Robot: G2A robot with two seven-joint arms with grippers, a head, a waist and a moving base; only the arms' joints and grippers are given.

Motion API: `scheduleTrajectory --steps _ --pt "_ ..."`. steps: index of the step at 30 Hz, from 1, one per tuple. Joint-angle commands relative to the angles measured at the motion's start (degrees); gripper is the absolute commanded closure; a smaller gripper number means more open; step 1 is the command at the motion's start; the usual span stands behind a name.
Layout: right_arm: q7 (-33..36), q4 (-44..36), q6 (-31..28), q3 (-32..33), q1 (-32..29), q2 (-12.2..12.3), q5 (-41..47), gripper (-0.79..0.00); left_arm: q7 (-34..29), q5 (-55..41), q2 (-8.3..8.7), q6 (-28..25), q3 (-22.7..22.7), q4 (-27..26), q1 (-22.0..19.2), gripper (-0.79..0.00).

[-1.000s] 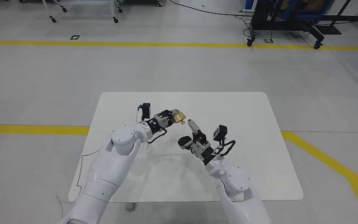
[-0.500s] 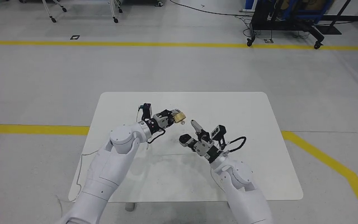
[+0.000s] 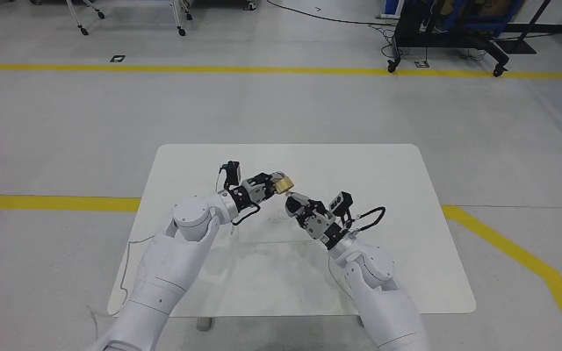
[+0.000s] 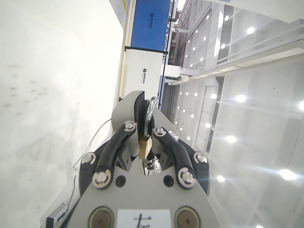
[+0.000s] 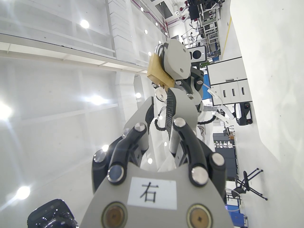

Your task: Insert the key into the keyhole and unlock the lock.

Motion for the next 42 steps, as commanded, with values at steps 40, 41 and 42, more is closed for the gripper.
scheduleTrajectory --steps 40,41,42 --pt "12.1 12.04 16.7 1.04 7.79 1.82 26.58 0.0 -0.83 1.06 0.21 -4.17 0.91 -0.81 0.15 0.0" --pt "12.33 12.23 16.74 1.0 7.86 1.89 26.52 0.0 -0.8 1.06 0.21 -4.21 0.94 -0.81 0.15 0.0" --pt "12.75 12.28 16.76 0.9 7.94 1.98 26.31 0.0 -0.77 1.05 0.21 -4.23 0.96 -0.8 0.15 0.0"
